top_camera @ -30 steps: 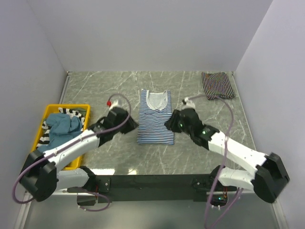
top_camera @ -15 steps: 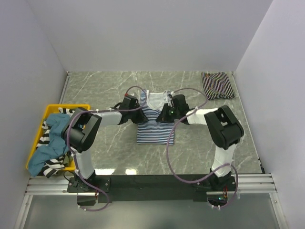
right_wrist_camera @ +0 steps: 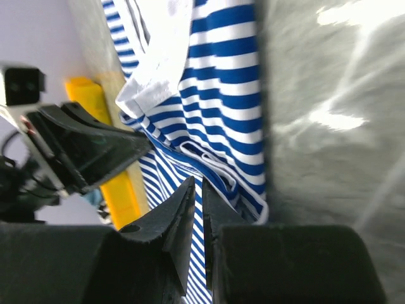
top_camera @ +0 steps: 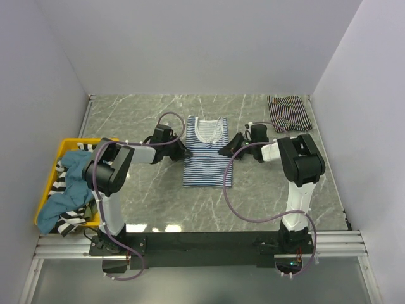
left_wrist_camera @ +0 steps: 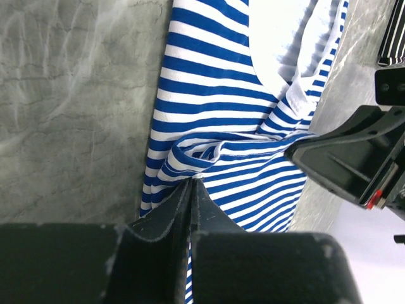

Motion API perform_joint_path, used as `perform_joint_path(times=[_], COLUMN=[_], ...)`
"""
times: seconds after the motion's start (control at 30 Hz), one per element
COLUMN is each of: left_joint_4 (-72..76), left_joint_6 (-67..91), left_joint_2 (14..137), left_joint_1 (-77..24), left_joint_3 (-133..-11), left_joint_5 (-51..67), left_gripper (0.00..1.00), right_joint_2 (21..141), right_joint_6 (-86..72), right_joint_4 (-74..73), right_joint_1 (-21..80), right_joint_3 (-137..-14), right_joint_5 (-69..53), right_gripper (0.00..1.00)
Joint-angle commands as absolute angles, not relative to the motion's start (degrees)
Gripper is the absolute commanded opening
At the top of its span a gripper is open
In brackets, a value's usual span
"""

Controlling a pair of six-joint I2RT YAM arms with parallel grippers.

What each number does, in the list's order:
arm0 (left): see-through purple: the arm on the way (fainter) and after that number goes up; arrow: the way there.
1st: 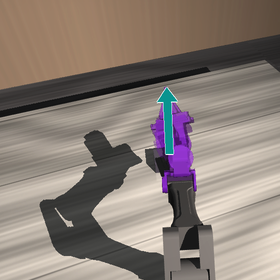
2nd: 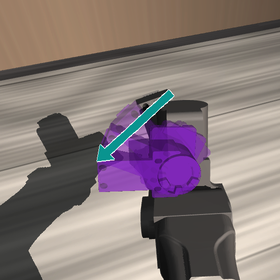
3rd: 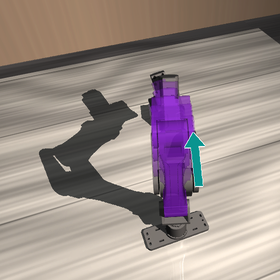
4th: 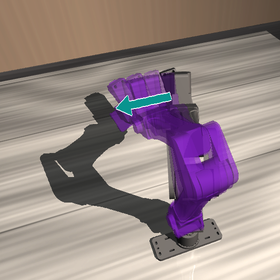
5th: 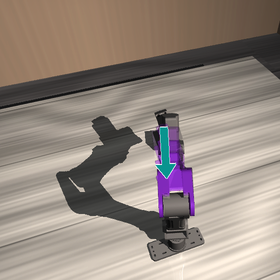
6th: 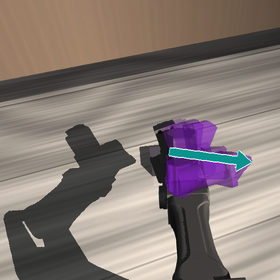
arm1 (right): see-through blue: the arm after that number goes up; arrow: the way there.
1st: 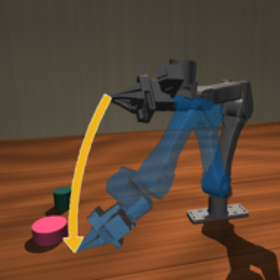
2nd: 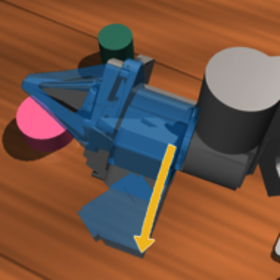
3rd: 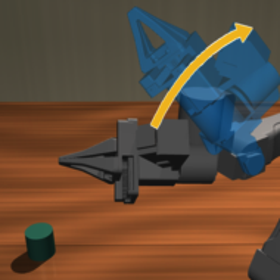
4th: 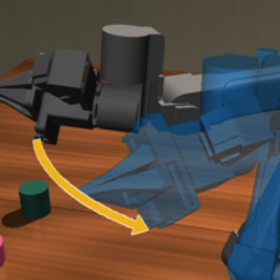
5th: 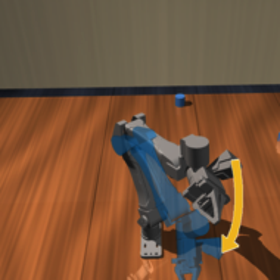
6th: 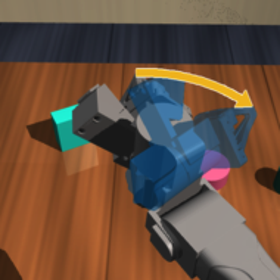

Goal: Fold and stack the tank tops
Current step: Fold the tank top

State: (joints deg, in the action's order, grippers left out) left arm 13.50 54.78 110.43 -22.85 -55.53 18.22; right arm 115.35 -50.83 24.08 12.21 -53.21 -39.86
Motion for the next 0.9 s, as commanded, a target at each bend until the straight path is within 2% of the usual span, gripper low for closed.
perform_joint_path(times=[0.0,0.37,0.43,0.53,0.57,0.67,0.87], left_joint_4=[10.4,9.9,11.9,11.0,9.2,4.4,-5.6], left_joint_6=[54.0,52.2,51.7,50.4,49.7,49.2,52.9], left_joint_2=[112.0,109.2,106.1,100.4,98.6,91.0,76.3], left_joint_1=[-22.8,-22.6,-22.7,-22.8,-22.9,-23.6,-26.8], left_joint_3=[-54.8,-54.8,-54.1,-54.0,-53.6,-50.7,-37.5], left_joint_5=[16.6,16.4,18.2,18.4,17.5,11.9,4.1], left_gripper=[0.08,0.08,0.13,0.26,0.36,0.46,0.46], right_joint_2=[117.2,112.9,108.1,100.6,98.5,90.2,77.5], right_joint_6=[-54.1,-60.0,-55.8,-50.6,-49.4,-46.2,-47.0], right_joint_4=[26.7,34.5,28.5,20.3,18.6,12.7,12.5], right_joint_1=[10.3,3.3,3.5,5.0,5.6,10.2,20.4], right_joint_3=[-52.3,-45.7,-46.0,-45.3,-44.7,-40.5,-25.2], right_joint_5=[-39.2,-40.9,-37.3,-33.0,-29.6,-21.8,-12.6], right_gripper=[0.17,0.20,0.24,0.31,0.32,0.36,0.38])
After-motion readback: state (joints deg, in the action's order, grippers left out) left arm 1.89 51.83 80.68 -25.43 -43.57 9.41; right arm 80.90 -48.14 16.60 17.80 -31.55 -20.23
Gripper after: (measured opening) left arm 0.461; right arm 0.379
